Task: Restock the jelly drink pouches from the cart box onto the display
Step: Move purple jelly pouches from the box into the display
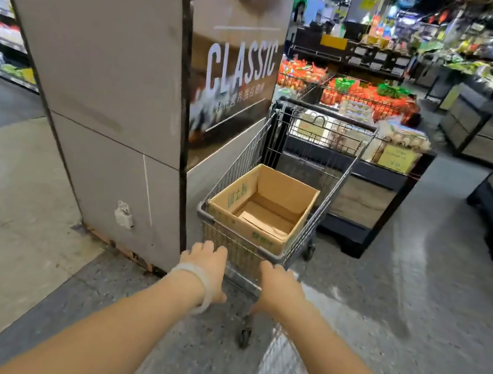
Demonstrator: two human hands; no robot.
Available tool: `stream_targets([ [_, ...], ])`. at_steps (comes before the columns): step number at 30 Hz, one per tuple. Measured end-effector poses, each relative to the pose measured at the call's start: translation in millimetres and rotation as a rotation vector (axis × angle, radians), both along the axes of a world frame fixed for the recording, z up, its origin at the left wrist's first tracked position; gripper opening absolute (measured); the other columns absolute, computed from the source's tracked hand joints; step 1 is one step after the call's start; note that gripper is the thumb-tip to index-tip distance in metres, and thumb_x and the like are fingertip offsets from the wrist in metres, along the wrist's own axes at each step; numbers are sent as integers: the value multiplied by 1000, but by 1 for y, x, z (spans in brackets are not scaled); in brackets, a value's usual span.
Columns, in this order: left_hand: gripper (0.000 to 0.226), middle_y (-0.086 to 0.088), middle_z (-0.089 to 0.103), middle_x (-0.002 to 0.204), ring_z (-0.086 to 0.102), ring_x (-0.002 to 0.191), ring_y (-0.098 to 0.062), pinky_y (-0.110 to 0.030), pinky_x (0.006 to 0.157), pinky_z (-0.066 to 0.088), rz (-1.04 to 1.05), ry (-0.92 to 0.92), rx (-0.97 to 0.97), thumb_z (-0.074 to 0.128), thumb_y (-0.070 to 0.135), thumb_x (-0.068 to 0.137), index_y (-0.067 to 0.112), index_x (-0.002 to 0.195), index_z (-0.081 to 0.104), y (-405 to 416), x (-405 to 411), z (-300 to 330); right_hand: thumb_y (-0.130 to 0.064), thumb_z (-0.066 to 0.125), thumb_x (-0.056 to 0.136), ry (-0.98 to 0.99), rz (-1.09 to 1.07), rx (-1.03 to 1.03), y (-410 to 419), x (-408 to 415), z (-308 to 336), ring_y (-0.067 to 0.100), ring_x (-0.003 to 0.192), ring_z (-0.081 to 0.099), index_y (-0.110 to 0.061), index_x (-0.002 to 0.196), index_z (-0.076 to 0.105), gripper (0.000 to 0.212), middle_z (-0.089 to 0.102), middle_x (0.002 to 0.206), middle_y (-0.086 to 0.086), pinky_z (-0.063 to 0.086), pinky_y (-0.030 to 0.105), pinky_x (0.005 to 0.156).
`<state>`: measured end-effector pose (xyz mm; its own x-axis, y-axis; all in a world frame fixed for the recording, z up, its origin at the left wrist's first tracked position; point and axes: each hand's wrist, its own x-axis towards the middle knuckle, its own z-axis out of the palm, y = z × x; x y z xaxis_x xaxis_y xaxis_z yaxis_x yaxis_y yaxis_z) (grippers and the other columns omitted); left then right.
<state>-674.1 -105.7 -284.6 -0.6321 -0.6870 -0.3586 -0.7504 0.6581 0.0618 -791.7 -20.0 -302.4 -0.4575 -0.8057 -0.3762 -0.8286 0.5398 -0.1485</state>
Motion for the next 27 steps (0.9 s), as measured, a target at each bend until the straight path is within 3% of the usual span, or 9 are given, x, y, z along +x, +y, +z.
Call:
stream_targets([
  [4,76,-10,34,139,32,131,-31,-41,103,36,-50,5,13,68,47,78,14,135,32,-92,-54,3,-24,71,78,-6,-66,-14,-83,-55,3,33,118,46,-14,129,37,62,46,129,12,45,42,90],
  [9,74,-9,38,137,36,128,-29,-40,100,37,-98,5,28,69,45,77,14,134,34,-176,-118,-10,-21,65,81,-13,-125,-17,-152,-115,-8,33,114,49,-11,125,38,53,50,123,14,43,38,80],
  [15,73,-8,37,138,33,131,-28,-40,104,36,-114,-50,94,68,46,78,16,135,34,-254,-187,-53,-20,62,82,-54,-187,20,-222,-198,-57,32,118,51,-12,129,39,52,49,129,11,46,40,90],
  [18,68,-9,36,139,33,131,-30,-40,105,35,-77,-54,143,64,47,81,16,135,35,-299,-224,-75,-22,70,76,-61,-158,29,-272,-244,-91,30,117,53,-13,132,40,65,52,128,11,50,39,92],
  [24,73,-10,37,140,36,131,-28,-35,107,34,-5,-165,295,66,44,80,15,138,34,-369,-291,-132,-27,67,73,-227,-225,64,-345,-307,-174,28,103,58,-17,118,46,50,60,112,5,48,33,74],
  [27,76,-11,38,140,37,131,-27,-35,107,36,40,-233,392,66,44,80,15,141,31,-389,-315,-173,-28,66,70,-346,-265,91,-362,-323,-221,27,91,59,-17,107,51,41,58,94,1,41,27,61],
])
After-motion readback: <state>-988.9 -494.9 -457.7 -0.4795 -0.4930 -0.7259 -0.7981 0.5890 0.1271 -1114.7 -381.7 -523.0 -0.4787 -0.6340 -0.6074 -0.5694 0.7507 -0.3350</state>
